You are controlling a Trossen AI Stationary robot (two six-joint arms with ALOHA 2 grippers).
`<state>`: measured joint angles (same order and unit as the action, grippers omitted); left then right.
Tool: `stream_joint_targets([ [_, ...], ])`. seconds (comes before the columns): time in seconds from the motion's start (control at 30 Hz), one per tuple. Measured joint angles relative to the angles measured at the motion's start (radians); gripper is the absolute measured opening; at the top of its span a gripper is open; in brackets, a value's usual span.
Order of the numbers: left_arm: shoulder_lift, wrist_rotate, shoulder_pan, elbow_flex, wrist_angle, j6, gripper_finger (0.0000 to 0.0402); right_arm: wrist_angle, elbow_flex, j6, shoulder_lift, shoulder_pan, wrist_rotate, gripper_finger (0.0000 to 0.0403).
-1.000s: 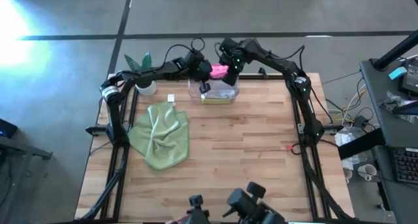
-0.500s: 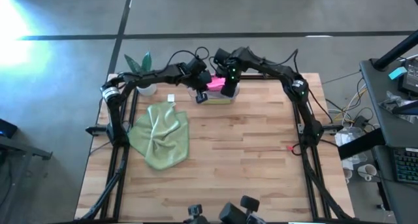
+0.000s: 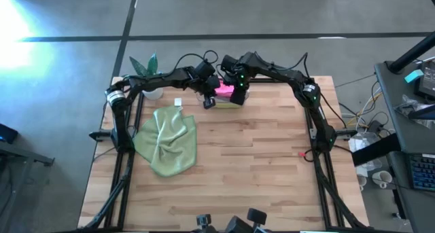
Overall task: Fold microfiber towels
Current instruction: Put the folded pink microfiber cloth into the transparent bin
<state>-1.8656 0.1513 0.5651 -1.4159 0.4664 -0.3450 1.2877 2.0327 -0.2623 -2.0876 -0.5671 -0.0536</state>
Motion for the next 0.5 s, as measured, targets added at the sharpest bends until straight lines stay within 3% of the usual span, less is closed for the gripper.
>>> stream_joint_targets([
  [0.17,0.002,0.0,-0.005,-0.014,0.0,0.002,0.0035,-0.001,0.0,0.008,0.001,0.002,0.0,0.0091],
  [0.5,0.05,0.0,-0.005,-0.072,0.08,0.103,0.0147,0.091,0.044,0.11,0.011,0.002,-0.007,0.0152],
])
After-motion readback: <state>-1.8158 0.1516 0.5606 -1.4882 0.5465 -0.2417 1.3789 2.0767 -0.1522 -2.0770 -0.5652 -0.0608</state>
